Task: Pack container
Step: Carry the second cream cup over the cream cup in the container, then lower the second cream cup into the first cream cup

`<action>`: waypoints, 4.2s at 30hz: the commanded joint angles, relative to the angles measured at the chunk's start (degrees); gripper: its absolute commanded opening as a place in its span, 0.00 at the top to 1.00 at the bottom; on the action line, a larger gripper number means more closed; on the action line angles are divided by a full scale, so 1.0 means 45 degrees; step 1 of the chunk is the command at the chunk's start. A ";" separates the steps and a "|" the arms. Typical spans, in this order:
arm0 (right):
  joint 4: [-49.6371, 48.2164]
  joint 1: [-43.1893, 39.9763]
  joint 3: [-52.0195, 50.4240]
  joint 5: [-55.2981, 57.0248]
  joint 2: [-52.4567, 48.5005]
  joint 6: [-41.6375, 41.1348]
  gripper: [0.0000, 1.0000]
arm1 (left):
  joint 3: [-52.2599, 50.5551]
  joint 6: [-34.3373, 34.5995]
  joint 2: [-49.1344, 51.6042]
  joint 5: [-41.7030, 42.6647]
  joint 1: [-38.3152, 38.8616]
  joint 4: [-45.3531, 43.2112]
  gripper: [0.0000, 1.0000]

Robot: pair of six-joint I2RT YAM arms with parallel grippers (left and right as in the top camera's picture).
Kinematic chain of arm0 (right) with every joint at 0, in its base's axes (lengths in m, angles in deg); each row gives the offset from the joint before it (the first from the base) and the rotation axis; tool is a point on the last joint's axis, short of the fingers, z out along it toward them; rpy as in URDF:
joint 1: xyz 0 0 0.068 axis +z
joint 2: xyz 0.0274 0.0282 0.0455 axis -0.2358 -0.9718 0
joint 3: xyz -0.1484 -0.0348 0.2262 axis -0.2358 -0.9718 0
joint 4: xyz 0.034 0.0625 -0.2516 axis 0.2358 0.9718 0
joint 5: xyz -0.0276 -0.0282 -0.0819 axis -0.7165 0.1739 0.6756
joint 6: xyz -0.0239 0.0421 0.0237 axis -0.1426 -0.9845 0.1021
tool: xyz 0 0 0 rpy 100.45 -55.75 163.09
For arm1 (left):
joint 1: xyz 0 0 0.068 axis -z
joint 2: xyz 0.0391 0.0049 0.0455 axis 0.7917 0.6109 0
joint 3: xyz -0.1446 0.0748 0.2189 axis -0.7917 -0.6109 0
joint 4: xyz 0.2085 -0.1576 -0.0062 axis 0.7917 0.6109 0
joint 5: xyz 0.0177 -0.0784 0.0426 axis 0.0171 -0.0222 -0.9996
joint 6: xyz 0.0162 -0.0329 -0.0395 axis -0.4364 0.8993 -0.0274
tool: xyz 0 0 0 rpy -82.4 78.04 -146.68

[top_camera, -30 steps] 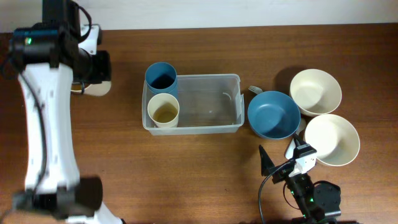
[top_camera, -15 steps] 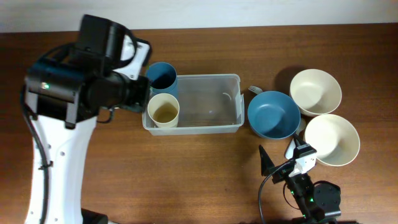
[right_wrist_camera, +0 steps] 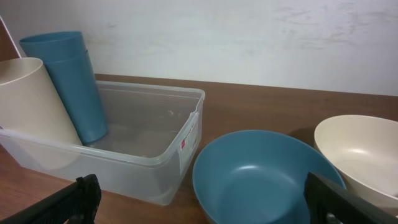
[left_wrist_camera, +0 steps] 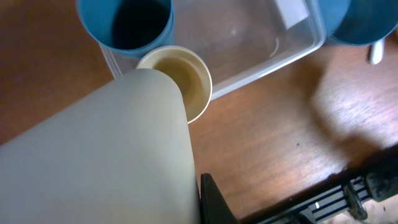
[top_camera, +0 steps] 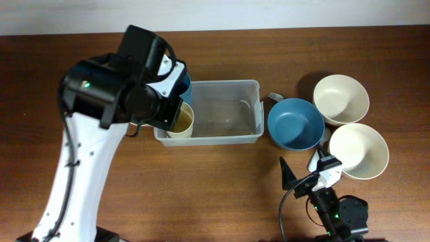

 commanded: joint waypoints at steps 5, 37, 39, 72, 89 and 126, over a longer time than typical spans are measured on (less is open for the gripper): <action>-0.0005 0.0087 -0.0112 0.0034 0.0083 -0.0097 0.01 | -0.1005 0.0024 0.0126 0.0364 0.0413 -0.0792 0.98; -0.0005 0.0087 -0.0112 0.0034 0.0087 -0.0102 0.01 | -0.1277 -0.0019 0.0573 -0.0301 0.0991 -0.2220 0.99; -0.0005 0.0087 -0.0112 0.0034 0.0087 -0.0097 0.01 | -0.1355 -0.0019 0.0777 -0.0296 0.0991 -0.2220 0.98; -0.0005 0.0087 -0.0112 0.0029 0.0087 -0.0102 0.01 | -0.1355 -0.0306 0.2025 -0.0301 0.1608 -0.2448 0.67; -0.0005 0.0087 -0.0112 0.0034 0.0083 -0.0102 0.01 | -0.1379 -0.0500 0.3361 -0.0549 0.1608 -0.2069 0.72; -0.0005 0.0087 -0.0112 0.0034 0.0083 -0.0097 0.01 | -0.1520 -0.0500 0.4964 -0.1311 0.1608 -0.1685 0.98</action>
